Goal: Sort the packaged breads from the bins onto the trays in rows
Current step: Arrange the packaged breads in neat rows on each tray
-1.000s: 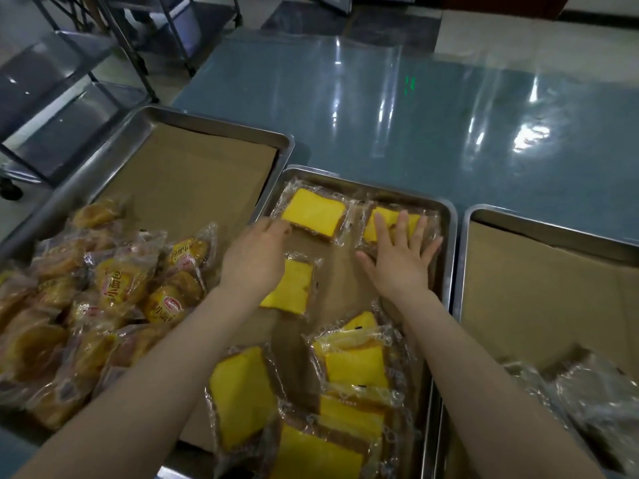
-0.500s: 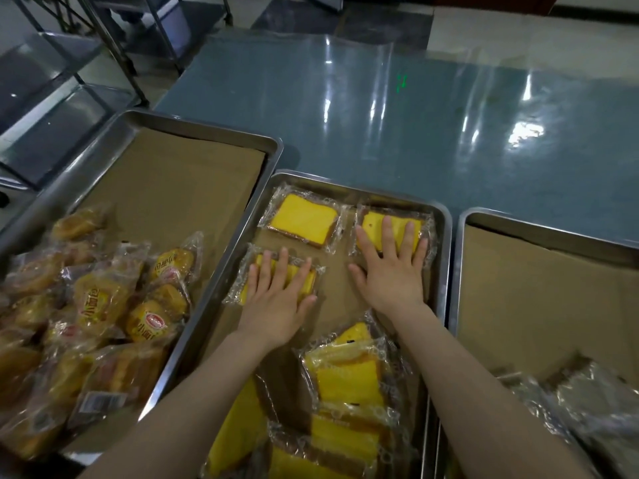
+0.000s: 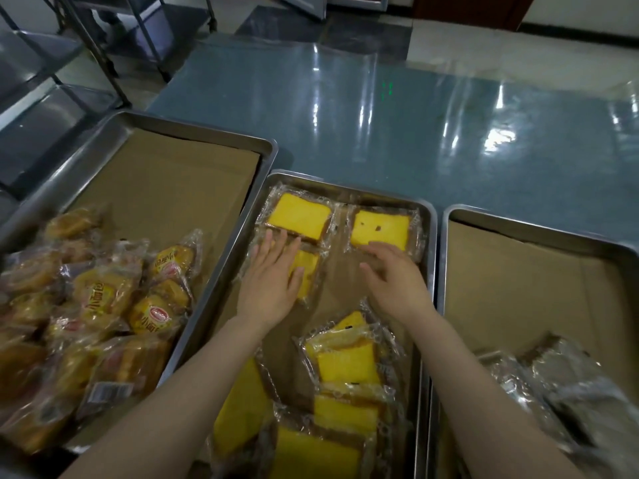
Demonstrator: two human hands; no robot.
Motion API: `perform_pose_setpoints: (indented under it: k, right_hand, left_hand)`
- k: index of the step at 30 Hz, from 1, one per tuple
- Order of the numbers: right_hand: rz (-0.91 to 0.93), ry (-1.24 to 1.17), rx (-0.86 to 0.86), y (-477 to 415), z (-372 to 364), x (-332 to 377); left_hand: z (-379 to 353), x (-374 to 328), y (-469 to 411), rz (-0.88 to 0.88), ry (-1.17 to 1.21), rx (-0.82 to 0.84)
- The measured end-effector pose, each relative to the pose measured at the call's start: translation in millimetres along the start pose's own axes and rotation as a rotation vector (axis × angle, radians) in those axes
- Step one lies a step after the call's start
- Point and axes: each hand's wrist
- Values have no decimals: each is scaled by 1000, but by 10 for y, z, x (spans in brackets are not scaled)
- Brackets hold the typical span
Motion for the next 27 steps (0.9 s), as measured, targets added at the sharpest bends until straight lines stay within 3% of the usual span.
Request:
perform_pose_setpoints:
  k: [4, 11, 15, 18, 21, 24, 27]
  right_hand:
    - [-135, -69, 72, 445, -45, 57]
    - [-195, -79, 59, 873, -267, 86]
    - [-68, 79, -24, 987, -204, 137]
    - [66, 178, 122, 1103, -204, 206]
    - [56, 151, 55, 1191, -234, 221]
    - [24, 119, 1, 1266, -213, 211]
    - [-8, 182, 128, 1277, -131, 218]
  left_hand:
    - [168, -11, 457, 46, 280, -53]
    - [374, 292, 1144, 142, 267, 7]
    - [436, 394, 1373, 43, 188, 47]
    - [443, 457, 1551, -64, 78, 211]
    - [382, 542, 1685, -125, -41, 330]
    - [263, 547, 1730, -64, -215, 340]
    - [124, 468, 1676, 59, -273, 264]
Point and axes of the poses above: each hand's wrist, its own y-axis away from the middle knuckle, its own z-axis out of the back of the hand, x = y × z, and after that the axes turned 9 degrees about y, right-handed
